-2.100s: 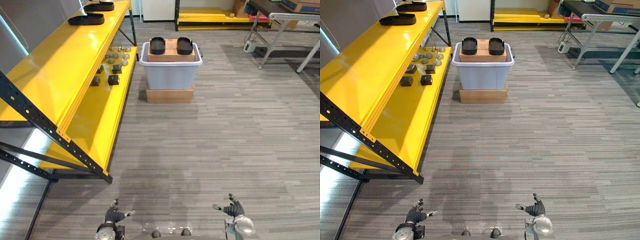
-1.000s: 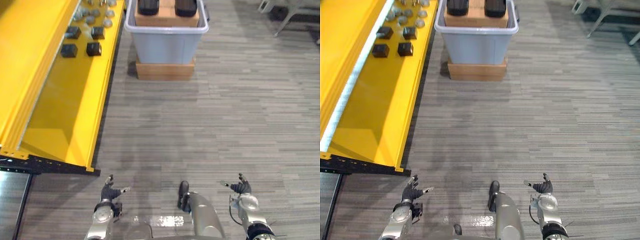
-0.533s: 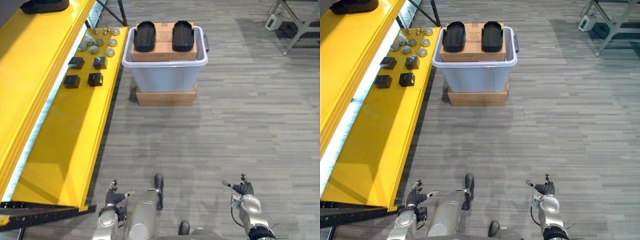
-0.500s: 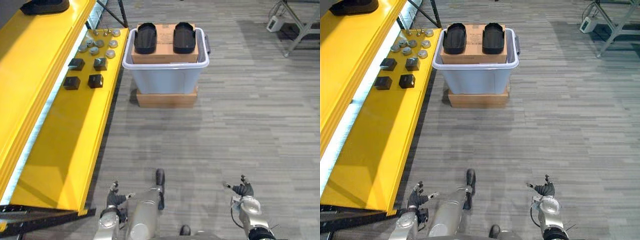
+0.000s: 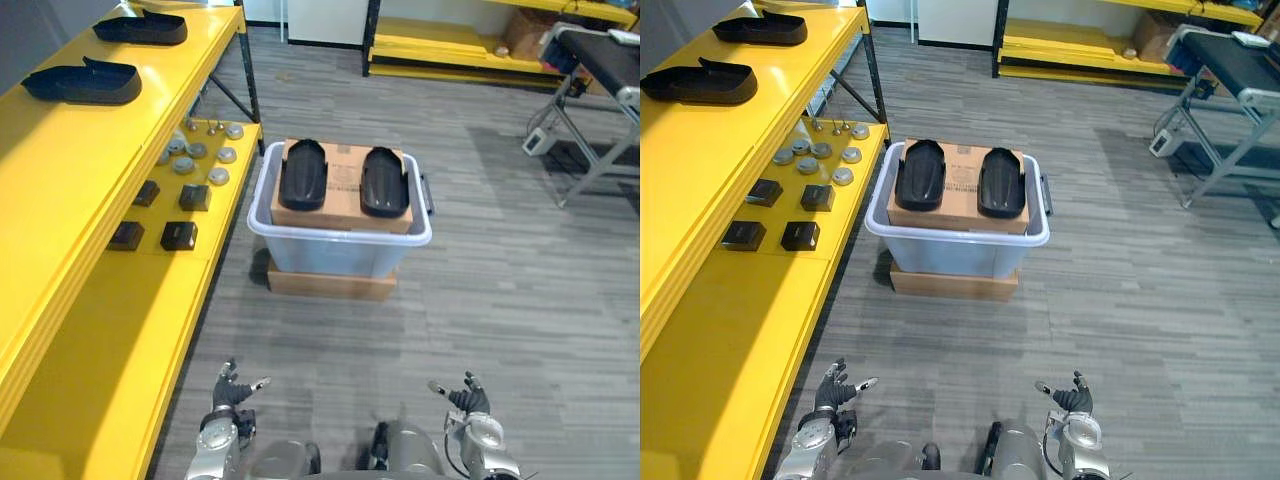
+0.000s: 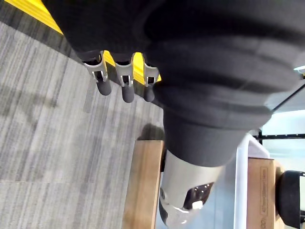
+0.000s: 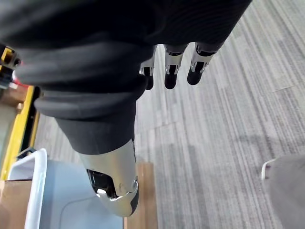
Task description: Walk over and take plastic housings, then place them on the shelf
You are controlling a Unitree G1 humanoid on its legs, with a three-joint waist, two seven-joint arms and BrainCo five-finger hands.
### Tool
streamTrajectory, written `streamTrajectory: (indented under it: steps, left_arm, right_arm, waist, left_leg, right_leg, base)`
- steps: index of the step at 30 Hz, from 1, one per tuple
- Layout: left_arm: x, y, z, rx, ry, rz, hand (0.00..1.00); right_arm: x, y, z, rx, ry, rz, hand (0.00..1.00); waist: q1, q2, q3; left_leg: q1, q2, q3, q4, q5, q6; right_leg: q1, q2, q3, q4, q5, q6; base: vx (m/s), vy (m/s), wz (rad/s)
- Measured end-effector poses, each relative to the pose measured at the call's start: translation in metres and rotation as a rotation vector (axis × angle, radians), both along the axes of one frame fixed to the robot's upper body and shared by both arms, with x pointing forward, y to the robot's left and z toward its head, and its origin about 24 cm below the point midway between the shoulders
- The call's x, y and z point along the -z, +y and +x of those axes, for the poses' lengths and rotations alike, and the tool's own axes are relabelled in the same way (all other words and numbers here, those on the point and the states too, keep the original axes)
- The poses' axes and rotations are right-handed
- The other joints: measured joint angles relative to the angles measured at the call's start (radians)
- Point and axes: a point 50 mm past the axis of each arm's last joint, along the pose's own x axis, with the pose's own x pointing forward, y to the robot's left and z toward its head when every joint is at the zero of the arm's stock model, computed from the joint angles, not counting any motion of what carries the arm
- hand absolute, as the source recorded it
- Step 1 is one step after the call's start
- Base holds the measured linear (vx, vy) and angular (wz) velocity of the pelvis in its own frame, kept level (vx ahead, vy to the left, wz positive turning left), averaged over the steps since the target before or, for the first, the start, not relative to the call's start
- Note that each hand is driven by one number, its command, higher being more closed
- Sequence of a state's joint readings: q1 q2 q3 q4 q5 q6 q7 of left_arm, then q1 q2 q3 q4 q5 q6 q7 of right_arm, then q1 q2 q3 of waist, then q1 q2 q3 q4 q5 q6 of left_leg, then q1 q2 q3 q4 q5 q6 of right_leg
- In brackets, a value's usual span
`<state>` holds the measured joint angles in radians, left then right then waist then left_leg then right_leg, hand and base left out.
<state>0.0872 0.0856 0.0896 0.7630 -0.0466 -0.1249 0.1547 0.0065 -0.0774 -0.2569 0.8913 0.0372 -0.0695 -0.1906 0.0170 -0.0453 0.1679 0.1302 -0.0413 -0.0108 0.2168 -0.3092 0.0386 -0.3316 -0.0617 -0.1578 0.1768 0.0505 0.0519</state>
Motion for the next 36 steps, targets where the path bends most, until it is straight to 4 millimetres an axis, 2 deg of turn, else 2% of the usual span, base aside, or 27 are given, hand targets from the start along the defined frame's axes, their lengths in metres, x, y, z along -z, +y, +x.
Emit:
streamTrajectory:
  steps: [1,2,3,4,5,6,8,9,11,12,13,14,16,18,23,25,26,28,30,31,32,33,36]
  left_arm:
    - [0.002,0.0,-0.004,-0.002,0.013,0.0,0.0]
    - [0.006,-0.002,-0.008,-0.004,0.037,-0.007,0.0]
    - [0.007,-0.001,-0.011,-0.009,0.047,-0.007,0.0]
    - [0.008,-0.002,-0.011,-0.009,0.047,-0.008,0.0]
    - [0.007,-0.005,-0.009,-0.027,0.04,-0.023,0.0]
    - [0.009,-0.008,-0.013,-0.04,0.046,-0.038,0.0]
    - [0.009,-0.01,-0.013,-0.034,0.046,-0.041,0.0]
    - [0.009,-0.013,-0.011,-0.033,0.038,-0.049,0.0]
    - [0.009,-0.016,-0.01,-0.033,0.036,-0.058,0.0]
    - [0.009,-0.018,-0.009,-0.031,0.034,-0.064,0.0]
    - [0.01,-0.023,-0.01,-0.028,0.039,-0.075,0.0]
    - [0.011,-0.024,-0.011,-0.025,0.046,-0.077,0.0]
    - [0.011,-0.015,-0.011,-0.022,0.054,-0.053,0.0]
    - [0.012,-0.01,-0.014,-0.023,0.063,-0.039,0.0]
    - [0.014,0.004,-0.023,-0.019,0.096,0.002,0.0]
    - [0.013,0.01,-0.025,-0.012,0.103,0.021,0.0]
    - [0.013,0.012,-0.025,-0.007,0.103,0.029,0.0]
    - [0.012,0.016,-0.027,-0.001,0.104,0.039,0.0]
    - [0.012,0.019,-0.032,0.005,0.11,0.042,0.0]
    - [0.012,0.02,-0.035,0.004,0.114,0.042,0.0]
    - [0.012,0.019,-0.036,0.004,0.116,0.042,0.0]
    - [0.013,0.018,-0.039,0.011,0.121,0.041,0.0]
    - [0.014,0.014,-0.04,0.035,0.127,0.045,0.0]
  right_arm:
    - [0.001,0.0,-0.002,0.001,0.011,0.002,0.0]
    - [0.003,-0.003,-0.004,0.002,0.025,-0.003,0.0]
    - [0.002,-0.001,0.0,0.0,0.02,0.001,0.0]
    - [0.001,-0.001,0.003,-0.004,0.011,0.001,0.0]
    - [-0.001,0.0,0.005,-0.014,0.001,-0.004,0.0]
    - [-0.003,0.002,0.007,-0.036,-0.01,-0.009,0.0]
    - [-0.005,0.006,0.012,-0.041,-0.034,-0.001,0.0]
    - [-0.007,0.008,0.015,-0.035,-0.055,0.005,0.0]
    - [-0.008,0.006,0.016,-0.017,-0.067,0.006,0.0]
    - [-0.007,0.002,0.013,-0.005,-0.061,0.002,0.0]
    - [-0.007,-0.007,0.006,0.02,-0.049,-0.014,0.0]
    - [-0.005,-0.01,0.003,0.034,-0.037,-0.016,0.0]
    - [0.002,-0.009,-0.012,0.062,0.011,0.001,0.0]
    - [0.004,-0.011,-0.019,0.072,0.027,-0.002,0.0]
    - [0.003,-0.018,-0.021,0.107,0.025,-0.012,0.0]
    - [0.0,-0.028,-0.023,0.143,0.016,-0.025,0.0]
    - [-0.003,-0.038,-0.024,0.177,0.005,-0.041,0.0]
    - [-0.018,-0.061,-0.018,0.226,-0.058,-0.098,0.0]
    - [-0.052,-0.09,-0.001,0.256,-0.201,-0.201,0.0]
    - [-0.08,-0.106,0.013,0.253,-0.306,-0.29,0.0]
    - [-0.085,-0.108,0.015,0.253,-0.327,-0.302,0.0]
    - [-0.113,-0.118,0.026,0.264,-0.435,-0.378,0.0]
    - [-0.154,-0.121,0.042,0.25,-0.596,-0.489,0.0]
  waist:
    - [-0.004,0.005,-0.01]
    - [-0.002,0.033,-0.033]
    - [0.001,0.044,-0.038]
    - [-0.002,0.047,-0.038]
    - [-0.001,0.056,-0.036]
    - [0.01,0.07,-0.03]
    - [0.026,0.07,-0.032]
    - [0.032,0.062,-0.032]
    - [0.04,0.062,-0.031]
    - [0.042,0.075,-0.033]
    - [0.038,0.116,-0.039]
    - [0.033,0.124,-0.033]
    - [0.024,0.094,-0.042]
    - [0.026,0.079,-0.048]
    - [0.026,0.056,-0.052]
    - [0.024,0.05,-0.053]
    - [0.023,0.048,-0.053]
    - [0.022,0.047,-0.053]
    - [0.016,0.046,-0.054]
    - [0.004,0.046,-0.054]
    - [0.0,0.046,-0.054]
    - [-0.006,0.046,-0.054]
    - [-0.004,0.046,-0.055]
  left_leg:
    - [0.009,0.01,-0.018,0.001,-0.009,-0.015]
    - [0.009,0.044,-0.04,0.022,-0.022,-0.039]
    - [-0.027,0.062,-0.048,0.107,-0.011,-0.065]
    - [-0.054,0.063,-0.043,0.179,0.002,-0.088]
    - [-0.124,0.081,-0.032,0.399,0.057,-0.15]
    - [-0.202,0.124,-0.013,0.616,0.093,-0.15]
    - [-0.267,0.165,0.034,0.73,0.051,-0.121]
    - [-0.316,0.175,0.053,0.713,0.022,-0.106]
    - [-0.362,0.177,0.049,0.557,0.0,-0.11]
    - [-0.358,0.176,0.025,0.366,0.023,-0.13]
    - [-0.351,0.191,-0.021,0.174,0.157,-0.141]
    - [-0.351,0.193,-0.026,0.172,0.172,-0.124]
    - [-0.301,0.153,0.0,0.099,0.186,-0.104]
    - [-0.286,0.131,0.022,0.059,0.193,-0.094]
    - [-0.234,0.104,0.082,-0.018,0.204,-0.077]
    - [-0.221,0.098,0.093,-0.04,0.206,-0.074]
    - [-0.219,0.094,0.095,-0.047,0.206,-0.074]
    - [-0.215,0.09,0.101,-0.065,0.207,-0.072]
    - [-0.204,0.086,0.118,-0.084,0.208,-0.071]
    - [-0.197,0.08,0.121,-0.1,0.212,-0.064]
    - [-0.197,0.079,0.121,-0.103,0.214,-0.061]
    - [-0.195,0.078,0.121,-0.114,0.218,-0.057]
    - [-0.187,0.079,0.112,-0.117,0.218,-0.057]
  right_leg:
    - [0.009,0.012,0.001,-0.004,0.056,-0.039]
    - [0.016,0.038,-0.008,0.004,0.092,-0.086]
    - [0.032,0.053,-0.021,0.014,0.059,-0.109]
    - [0.049,0.061,-0.029,0.009,0.046,-0.113]
    - [0.117,0.079,-0.036,-0.023,0.023,-0.117]
    - [0.198,0.102,-0.031,-0.062,0.008,-0.132]
    - [0.264,0.118,-0.013,-0.084,-0.008,-0.143]
    - [0.299,0.112,0.002,-0.105,-0.012,-0.141]
    - [0.33,0.096,0.026,-0.127,-0.022,-0.125]
    - [0.341,0.093,0.035,-0.131,-0.035,-0.105]
    - [0.348,0.113,0.036,-0.13,-0.052,-0.078]
    - [0.353,0.116,0.04,-0.127,-0.06,-0.067]
    - [0.36,0.064,0.053,-0.114,-0.078,-0.037]
    - [0.348,0.043,0.077,-0.108,-0.088,-0.025]
    - [0.326,0.013,0.138,-0.111,-0.096,-0.004]
    - [0.325,0.008,0.149,-0.115,-0.097,-0.001]
    - [0.325,0.006,0.152,-0.12,-0.098,0.0]
    - [0.322,0.003,0.159,-0.129,-0.097,0.002]
    - [0.313,0.002,0.177,-0.129,-0.097,0.002]
    - [0.311,0.002,0.189,-0.132,-0.097,0.003]
    - [0.312,0.002,0.189,-0.133,-0.097,0.003]
    - [0.312,0.002,0.189,-0.135,-0.097,0.003]
    - [0.315,0.003,0.192,-0.136,-0.097,0.002]
  base:
    - [0.73,-0.257,0.55]
    - [0.61,-0.217,0.29]
    - [0.61,-0.217,0.17]
    - [0.52,-0.201,0.16]
    - [0.47,-0.165,0.07]
    - [0.55,-0.172,-0.05]
    - [0.39,-0.053,-0.3]
    - [0.4,-0.018,-0.36]
    - [0.27,0.047,-0.34]
    - [0.22,0.136,-0.28]
    - [0.2,0.167,-0.18]
    - [0.19,0.187,-0.03]
    - [0.16,0.149,-0.02]
    - [0.1,0.096,-0.14]
    - [0.07,0.084,-0.33]
    - [0.06,0.037,-0.17]
    - [0.07,0.023,-0.09]
    - [0.06,0.018,-0.12]
    - [0.08,0.02,-0.27]
    - [0.08,0.022,-0.22]
    - [0.08,0.012,-0.15]
    - [0.06,-0.006,-0.06]
    - [0.04,-0.007,-0.06]
